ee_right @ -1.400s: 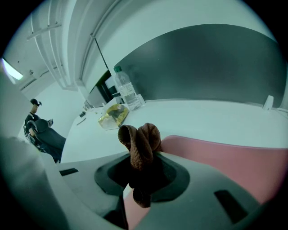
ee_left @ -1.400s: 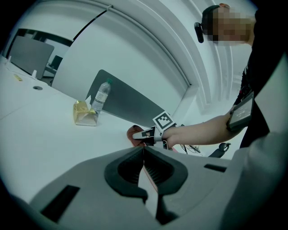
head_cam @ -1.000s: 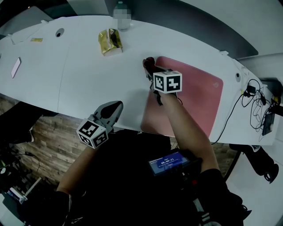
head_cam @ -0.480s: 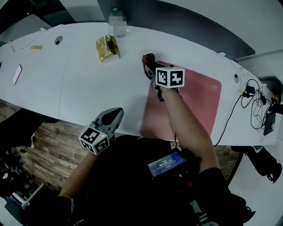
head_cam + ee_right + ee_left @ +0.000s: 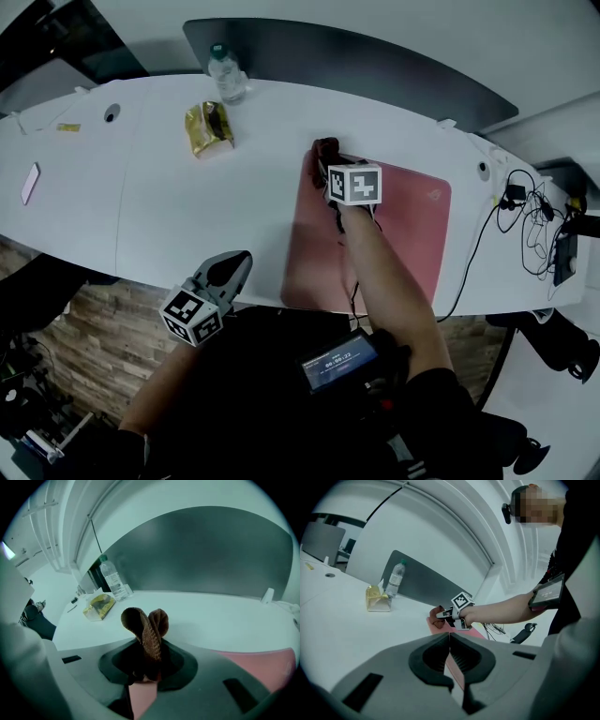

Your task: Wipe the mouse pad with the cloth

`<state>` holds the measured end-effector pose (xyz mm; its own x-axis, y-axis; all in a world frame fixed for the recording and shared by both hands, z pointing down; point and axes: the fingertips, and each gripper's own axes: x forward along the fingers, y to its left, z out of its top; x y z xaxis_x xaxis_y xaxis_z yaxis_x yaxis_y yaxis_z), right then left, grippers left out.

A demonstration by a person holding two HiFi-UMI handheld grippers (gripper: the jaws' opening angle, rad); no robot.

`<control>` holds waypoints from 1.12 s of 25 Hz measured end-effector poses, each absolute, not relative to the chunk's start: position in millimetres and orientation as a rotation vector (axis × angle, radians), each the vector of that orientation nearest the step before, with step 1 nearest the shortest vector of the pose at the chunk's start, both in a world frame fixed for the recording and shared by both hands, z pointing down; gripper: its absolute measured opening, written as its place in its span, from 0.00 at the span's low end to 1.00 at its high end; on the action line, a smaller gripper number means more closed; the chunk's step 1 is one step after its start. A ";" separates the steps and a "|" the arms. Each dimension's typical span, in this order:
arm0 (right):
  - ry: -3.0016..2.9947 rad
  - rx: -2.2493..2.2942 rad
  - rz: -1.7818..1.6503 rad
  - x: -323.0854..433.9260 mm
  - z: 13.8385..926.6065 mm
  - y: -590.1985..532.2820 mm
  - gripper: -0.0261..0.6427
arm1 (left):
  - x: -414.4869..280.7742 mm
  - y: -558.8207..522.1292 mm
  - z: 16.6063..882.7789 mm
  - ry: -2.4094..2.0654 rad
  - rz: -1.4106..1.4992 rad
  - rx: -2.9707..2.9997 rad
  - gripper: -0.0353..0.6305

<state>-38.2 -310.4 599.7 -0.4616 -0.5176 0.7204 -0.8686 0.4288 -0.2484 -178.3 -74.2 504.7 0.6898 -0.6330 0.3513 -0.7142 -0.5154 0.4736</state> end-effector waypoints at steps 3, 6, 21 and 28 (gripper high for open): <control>-2.116 1.206 0.833 -12.5 601.4 -309.6 0.21 | -166.9 -73.4 502.3 -1.005 0.200 2.316 0.07; -2.088 1.246 0.817 16.8 600.5 -309.3 0.21 | -153.4 -74.0 499.2 -0.989 0.208 2.334 0.07; -2.010 1.325 0.797 133.3 602.5 -303.4 0.21 | -91.8 -69.1 487.2 -1.073 0.187 2.301 0.07; -1.973 1.339 0.762 197.6 603.5 -300.9 0.21 | -49.7 -64.4 484.8 -1.086 0.193 2.299 0.07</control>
<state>197.6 -300.9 603.5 -0.2867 -0.5790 0.7633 -0.9417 0.3168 -0.1134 -49.7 -64.4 484.8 0.6576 -0.6605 0.3624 -0.7450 -0.4983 0.4436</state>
